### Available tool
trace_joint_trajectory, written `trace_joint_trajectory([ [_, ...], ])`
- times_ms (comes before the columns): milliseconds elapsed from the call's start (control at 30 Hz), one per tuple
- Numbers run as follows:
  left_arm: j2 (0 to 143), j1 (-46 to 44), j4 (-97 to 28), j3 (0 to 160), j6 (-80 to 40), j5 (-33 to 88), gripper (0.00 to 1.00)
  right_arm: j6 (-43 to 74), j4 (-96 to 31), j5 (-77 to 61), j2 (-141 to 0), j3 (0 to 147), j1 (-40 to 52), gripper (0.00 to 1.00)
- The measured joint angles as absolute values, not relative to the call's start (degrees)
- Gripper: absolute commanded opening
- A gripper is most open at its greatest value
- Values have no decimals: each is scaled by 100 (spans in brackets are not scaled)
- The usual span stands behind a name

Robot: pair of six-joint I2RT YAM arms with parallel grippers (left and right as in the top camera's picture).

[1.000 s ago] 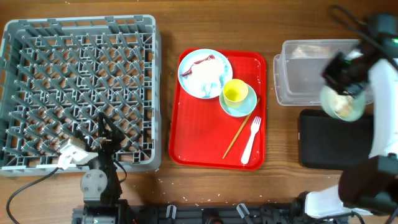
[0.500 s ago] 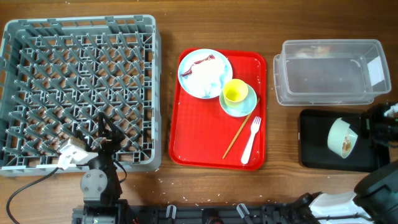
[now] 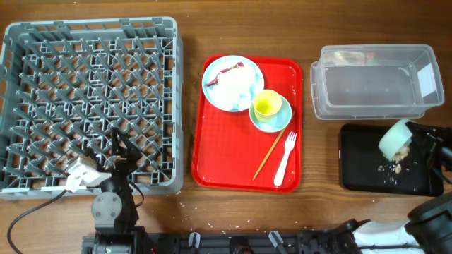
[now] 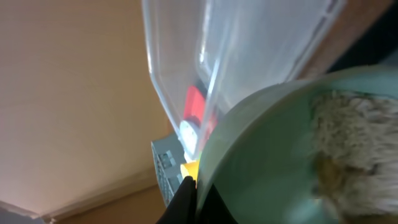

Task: Sort waste into correct bins and load items into the dishwasher rack
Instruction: 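Carry the bowl to the black tray and tip the rice out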

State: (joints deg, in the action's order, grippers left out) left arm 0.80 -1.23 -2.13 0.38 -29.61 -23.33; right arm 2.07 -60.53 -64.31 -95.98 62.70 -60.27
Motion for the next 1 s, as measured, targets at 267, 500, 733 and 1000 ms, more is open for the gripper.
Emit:
trace_joint_trajectory([
  [267,80,-123,-213,38,-2961,-2333,100,735,-6147,-6893,-9598,6261,-6027,4],
  [500,80,-123,-213,38,-2961,-2333,100,1157,-6545,-6921,-9598,6241,-6034,4],
  [733,80,-123,-213,38,-2961,-2333,100,1562,-6134,-7078,-9601,6208,-6047,4],
  [1000,80,-123,-215,38,-2961,-2333,100,1490,-6084,-7397,-9625,6206,-6049,4],
])
